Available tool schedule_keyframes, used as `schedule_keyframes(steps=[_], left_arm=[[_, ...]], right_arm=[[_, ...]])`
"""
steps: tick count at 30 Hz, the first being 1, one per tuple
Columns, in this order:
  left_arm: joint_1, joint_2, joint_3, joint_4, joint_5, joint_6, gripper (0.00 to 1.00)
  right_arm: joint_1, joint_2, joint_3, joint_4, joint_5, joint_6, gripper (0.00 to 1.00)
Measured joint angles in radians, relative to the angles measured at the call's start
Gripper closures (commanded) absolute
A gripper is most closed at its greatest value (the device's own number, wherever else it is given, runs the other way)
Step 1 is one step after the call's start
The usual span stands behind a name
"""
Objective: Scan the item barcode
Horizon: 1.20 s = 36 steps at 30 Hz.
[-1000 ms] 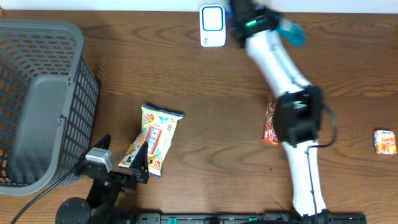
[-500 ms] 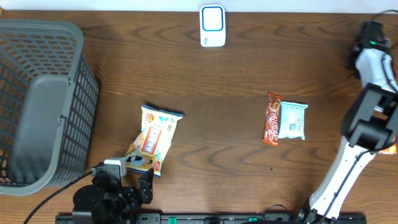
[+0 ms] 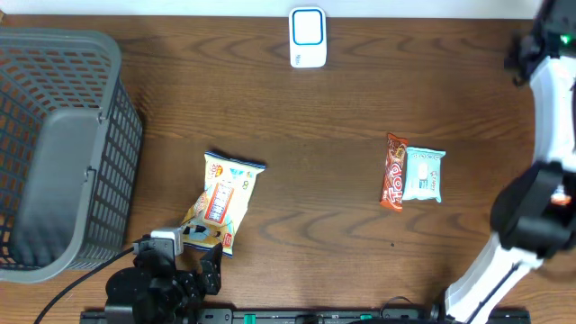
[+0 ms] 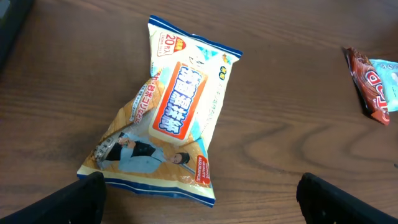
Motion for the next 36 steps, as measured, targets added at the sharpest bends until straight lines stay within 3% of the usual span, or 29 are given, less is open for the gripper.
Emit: schedule_keyframes(steps=[4, 9, 10, 14, 17, 21, 26, 32, 33, 34, 36], left_arm=[[0.000, 0.000, 0.000, 0.000, 0.000, 0.000, 0.02], [0.000, 0.000, 0.000, 0.000, 0.000, 0.000, 0.02], [0.000, 0.000, 0.000, -0.001, 0.000, 0.000, 0.02], [0.000, 0.000, 0.000, 0.000, 0.000, 0.000, 0.02], [0.000, 0.000, 0.000, 0.000, 0.000, 0.000, 0.02], [0.000, 0.000, 0.000, 0.000, 0.000, 0.000, 0.02], [0.000, 0.000, 0.000, -0.001, 0.000, 0.000, 0.02], [0.000, 0.000, 0.000, 0.000, 0.000, 0.000, 0.02], [0.000, 0.000, 0.000, 0.000, 0.000, 0.000, 0.02], [0.000, 0.000, 0.000, 0.000, 0.000, 0.000, 0.02], [0.000, 0.000, 0.000, 0.000, 0.000, 0.000, 0.02]], right_arm=[[0.177, -0.196, 0.019, -0.142, -0.195, 0.040, 0.01], [0.370, -0.217, 0.024, -0.373, -0.382, 0.101, 0.01], [0.433, -0.193, 0.014, -0.499, -0.401, 0.167, 0.11], [0.567, -0.143, -0.114, -0.693, -0.292, 0.450, 0.14], [0.661, -0.136, -0.266, -0.663, -0.173, 0.631, 0.25], [0.711, -0.130, -0.463, -0.539, -0.053, 0.792, 0.29], [0.693, -0.128, -0.669, -0.300, 0.018, 0.836, 0.30], [0.647, -0.126, -0.808, -0.047, 0.046, 0.729, 0.32], [0.639, -0.126, -0.837, -0.004, 0.044, 0.714, 0.39], [0.627, -0.124, -0.873, 0.036, 0.039, 0.690, 0.57], [0.608, -0.121, -0.900, 0.100, 0.024, 0.647, 0.81]])
